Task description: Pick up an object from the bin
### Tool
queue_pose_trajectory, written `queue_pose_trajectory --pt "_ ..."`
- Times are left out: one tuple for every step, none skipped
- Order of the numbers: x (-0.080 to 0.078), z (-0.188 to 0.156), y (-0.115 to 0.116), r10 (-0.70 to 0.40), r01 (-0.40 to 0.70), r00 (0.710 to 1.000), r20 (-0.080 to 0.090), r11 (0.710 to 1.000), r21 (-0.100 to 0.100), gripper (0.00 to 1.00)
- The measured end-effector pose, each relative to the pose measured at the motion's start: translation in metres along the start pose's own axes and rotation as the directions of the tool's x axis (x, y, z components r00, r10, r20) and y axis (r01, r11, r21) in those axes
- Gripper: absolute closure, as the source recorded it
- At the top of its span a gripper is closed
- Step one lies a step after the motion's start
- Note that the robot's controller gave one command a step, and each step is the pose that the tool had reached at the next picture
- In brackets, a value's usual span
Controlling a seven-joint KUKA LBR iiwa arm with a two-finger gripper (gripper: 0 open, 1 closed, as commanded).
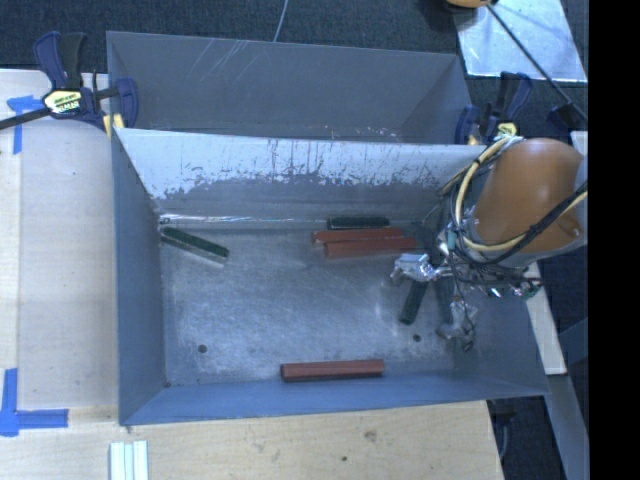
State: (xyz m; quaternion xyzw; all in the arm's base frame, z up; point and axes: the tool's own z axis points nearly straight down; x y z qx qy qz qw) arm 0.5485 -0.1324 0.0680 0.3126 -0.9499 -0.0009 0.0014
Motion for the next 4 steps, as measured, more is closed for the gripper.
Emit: queue_pose_trajectory --pt "-0.0252 -0.0069 -0.0072 -0.210 0.210 0.978 0.005 0.978 0.006 1.00" --pt "-0.0251 -0.0069 -0.0072 -0.210 0.210 0.978 0.005 0.978 0.005 1.00" --pt "-0.0285 -0.0062 -0.0057 -0.417 0.417 0.909 0.004 0.909 0.010 1.00" --pt "-0.0289 -0.0067 -0.0040 -0.489 0.489 0.872 0.004 0.872 0.010 1.00"
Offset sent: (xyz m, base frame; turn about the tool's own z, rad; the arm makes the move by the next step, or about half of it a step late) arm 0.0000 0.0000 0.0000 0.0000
